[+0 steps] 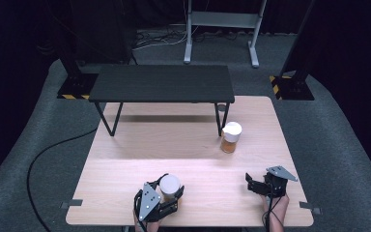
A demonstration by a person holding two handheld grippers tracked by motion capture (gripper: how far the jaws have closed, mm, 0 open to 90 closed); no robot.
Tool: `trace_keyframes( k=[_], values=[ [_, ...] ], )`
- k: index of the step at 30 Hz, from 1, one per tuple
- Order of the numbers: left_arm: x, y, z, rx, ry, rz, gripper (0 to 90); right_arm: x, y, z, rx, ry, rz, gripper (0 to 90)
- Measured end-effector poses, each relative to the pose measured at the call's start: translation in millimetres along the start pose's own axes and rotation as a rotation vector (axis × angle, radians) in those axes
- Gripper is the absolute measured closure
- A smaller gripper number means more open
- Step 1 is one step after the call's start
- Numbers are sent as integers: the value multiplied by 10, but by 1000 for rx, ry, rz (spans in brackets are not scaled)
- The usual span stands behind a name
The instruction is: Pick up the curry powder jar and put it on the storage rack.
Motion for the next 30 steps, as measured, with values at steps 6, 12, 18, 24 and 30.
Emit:
trace_keyframes(
  k=[6,12,18,24,30],
  values=[
    [4,41,-79,-18,1,-7,333,0,1,0,1,0,0,15],
    [-5,83,-138,-27,4,-11,333,-2,3,-3,3,2,0,15],
    [-33,106,-209,-41,9,-10,333,-4,0,-4,4,3,-4,15],
    [-59,130,-288,-52,2,-7,333,-3,-2,-2,3,1,-4,15],
    [-88,169,-335,-54,1,-9,333,-4,-3,-2,2,1,-5,15]
  ],
)
Point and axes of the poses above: each handheld gripper's, and its own axes: x roughly backward along the jaws, z roughly out of its underside, y roughly to its left, the point moved 9 cm from there along -x, roughly forward along the jaws, and after that the axes turned 15 degrees about x, right-handed, at the moved point
